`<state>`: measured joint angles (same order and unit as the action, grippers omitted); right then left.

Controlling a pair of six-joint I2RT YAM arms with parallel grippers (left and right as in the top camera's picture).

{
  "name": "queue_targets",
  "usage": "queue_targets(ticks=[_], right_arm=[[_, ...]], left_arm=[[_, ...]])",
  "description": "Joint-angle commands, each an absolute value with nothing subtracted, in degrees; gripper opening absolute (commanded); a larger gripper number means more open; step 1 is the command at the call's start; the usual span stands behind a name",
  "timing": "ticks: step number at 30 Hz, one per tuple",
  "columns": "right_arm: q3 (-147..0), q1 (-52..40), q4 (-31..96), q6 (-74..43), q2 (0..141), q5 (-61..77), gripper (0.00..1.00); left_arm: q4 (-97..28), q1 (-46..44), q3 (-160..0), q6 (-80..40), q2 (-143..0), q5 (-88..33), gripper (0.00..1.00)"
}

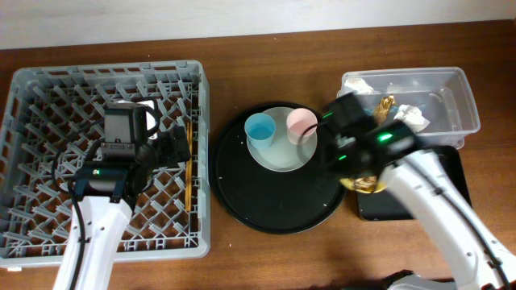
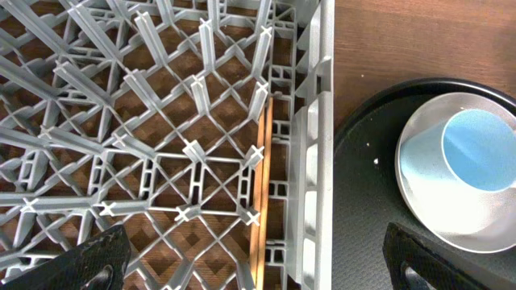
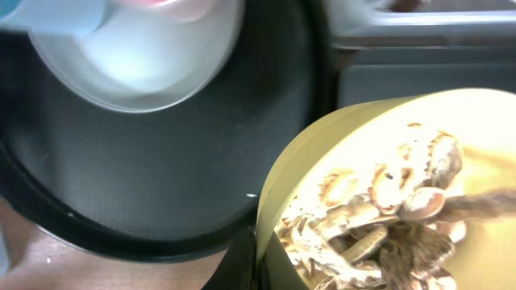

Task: Sort waste into correct bins and load items into the dishwasher rack
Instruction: 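Lift the yellow bowl and tip its scraps onto the black tray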

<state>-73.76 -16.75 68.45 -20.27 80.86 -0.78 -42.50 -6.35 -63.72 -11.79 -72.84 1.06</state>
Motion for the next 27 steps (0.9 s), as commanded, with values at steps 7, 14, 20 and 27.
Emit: queue_targets(ticks=[7, 14, 20, 27], right_arm=[[-73.3, 22.5, 67.9, 4.0, 80.1, 30.2, 0.04], [-66.2, 36.8, 59.5, 5.0, 82.5, 44.7, 0.04], [-57.5, 39.2, 50.4, 9.8, 88.0, 62.8, 0.04], [-52.3, 45.9, 47.6, 13.3, 90.2, 73.1, 0.04]], left_arm=[[-42.3, -6.2, -64.6, -12.3, -72.2, 1.5, 0.99], [-42.3, -6.2, -64.6, -12.3, -72.2, 1.5, 0.99], [-42.3, -6.2, -64.6, -12.3, -72.2, 1.5, 0.99], [-42.3, -6.2, -64.6, -12.3, -72.2, 1.5, 0.99]])
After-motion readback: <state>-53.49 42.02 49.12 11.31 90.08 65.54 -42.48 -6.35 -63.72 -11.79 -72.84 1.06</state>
